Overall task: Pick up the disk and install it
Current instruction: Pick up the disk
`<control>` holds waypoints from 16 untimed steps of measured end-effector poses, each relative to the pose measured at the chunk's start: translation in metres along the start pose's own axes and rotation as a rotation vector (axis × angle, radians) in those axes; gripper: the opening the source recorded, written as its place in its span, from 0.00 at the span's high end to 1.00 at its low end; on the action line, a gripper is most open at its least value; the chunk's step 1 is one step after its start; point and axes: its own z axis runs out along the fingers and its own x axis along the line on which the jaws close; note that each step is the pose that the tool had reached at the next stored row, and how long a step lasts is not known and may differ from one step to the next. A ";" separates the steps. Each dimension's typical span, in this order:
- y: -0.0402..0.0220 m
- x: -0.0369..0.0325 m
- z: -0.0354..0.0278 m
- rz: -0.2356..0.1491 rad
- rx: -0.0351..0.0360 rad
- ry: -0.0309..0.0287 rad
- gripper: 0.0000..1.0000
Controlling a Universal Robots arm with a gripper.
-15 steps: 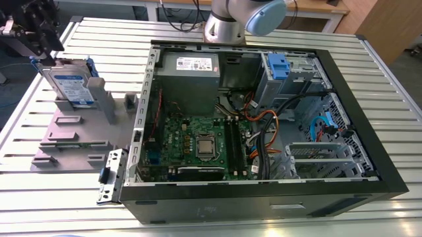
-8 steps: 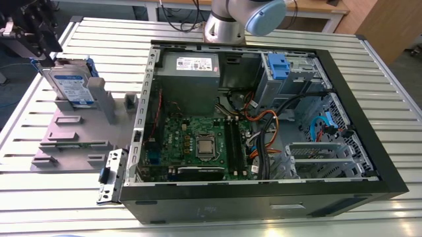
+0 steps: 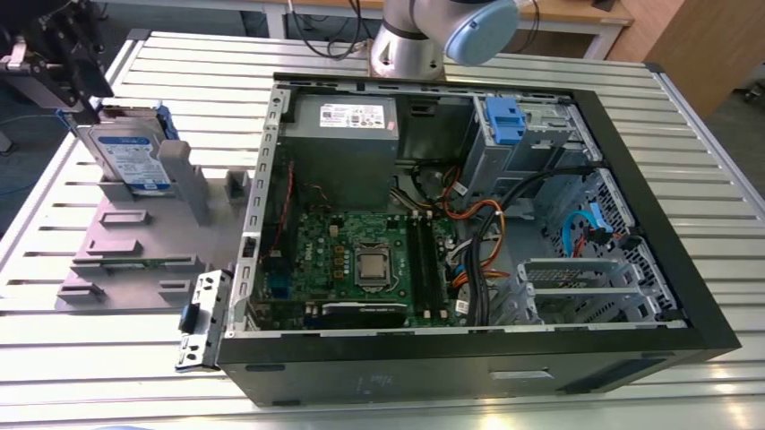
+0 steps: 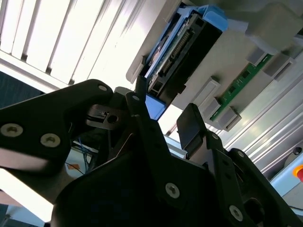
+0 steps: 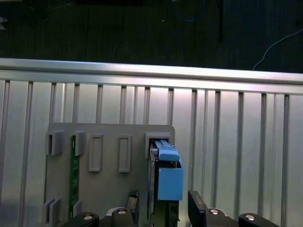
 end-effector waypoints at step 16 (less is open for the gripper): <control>0.0022 0.0001 0.0089 0.000 0.0001 0.0000 0.47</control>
